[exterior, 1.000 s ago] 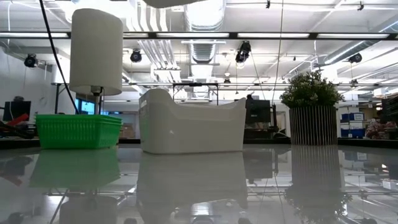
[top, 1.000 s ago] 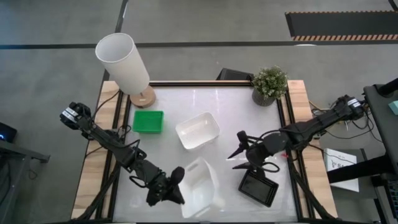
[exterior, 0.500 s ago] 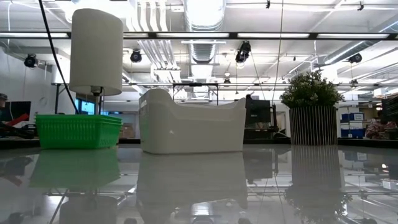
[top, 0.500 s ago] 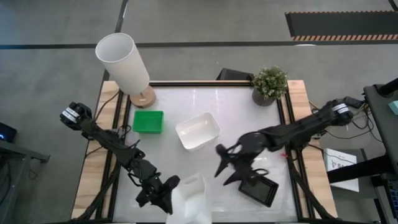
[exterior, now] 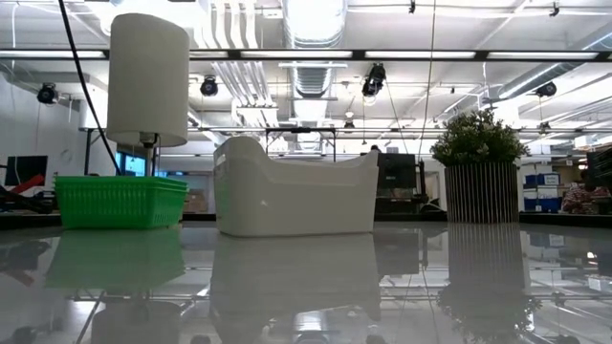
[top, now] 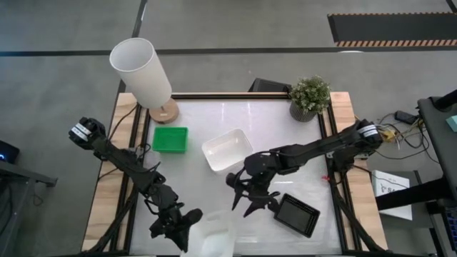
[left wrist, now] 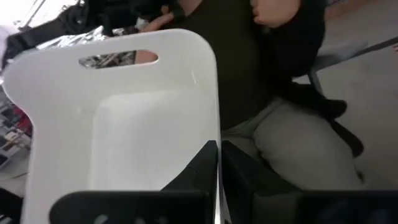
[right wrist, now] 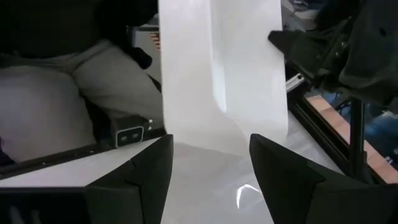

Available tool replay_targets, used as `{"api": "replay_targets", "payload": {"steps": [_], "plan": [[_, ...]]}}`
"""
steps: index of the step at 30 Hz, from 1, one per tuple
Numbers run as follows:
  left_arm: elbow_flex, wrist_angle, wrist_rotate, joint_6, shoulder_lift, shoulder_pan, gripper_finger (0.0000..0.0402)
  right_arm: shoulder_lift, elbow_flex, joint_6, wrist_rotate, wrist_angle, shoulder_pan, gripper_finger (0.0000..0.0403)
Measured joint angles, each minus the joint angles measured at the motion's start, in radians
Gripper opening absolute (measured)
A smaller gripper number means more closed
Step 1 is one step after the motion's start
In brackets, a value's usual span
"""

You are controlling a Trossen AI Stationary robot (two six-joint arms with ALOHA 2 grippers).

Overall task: Stack baskets by color
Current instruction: Stack the right white bin on top of the white bin

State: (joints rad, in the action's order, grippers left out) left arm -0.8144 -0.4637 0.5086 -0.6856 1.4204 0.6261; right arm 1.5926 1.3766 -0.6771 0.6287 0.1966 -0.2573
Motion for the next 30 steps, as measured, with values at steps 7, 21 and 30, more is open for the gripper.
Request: {"api": "replay_targets", "payload": {"steps": [7,21,30], "plan": [[0.018,-0.001,0.012,0.006,0.0,0.003,0.0,0.047,-0.008,0.017,0.015,-0.125,-0.002,0.0192],[0.037,0.001,0.015,0.128,0.0,0.004,0.0,0.21,-0.01,0.119,0.086,-0.446,-0.018,0.0187],[0.039,-0.001,-0.018,0.133,0.0,0.004,0.0,0.235,-0.01,0.119,0.087,-0.484,-0.066,0.0187]]}}
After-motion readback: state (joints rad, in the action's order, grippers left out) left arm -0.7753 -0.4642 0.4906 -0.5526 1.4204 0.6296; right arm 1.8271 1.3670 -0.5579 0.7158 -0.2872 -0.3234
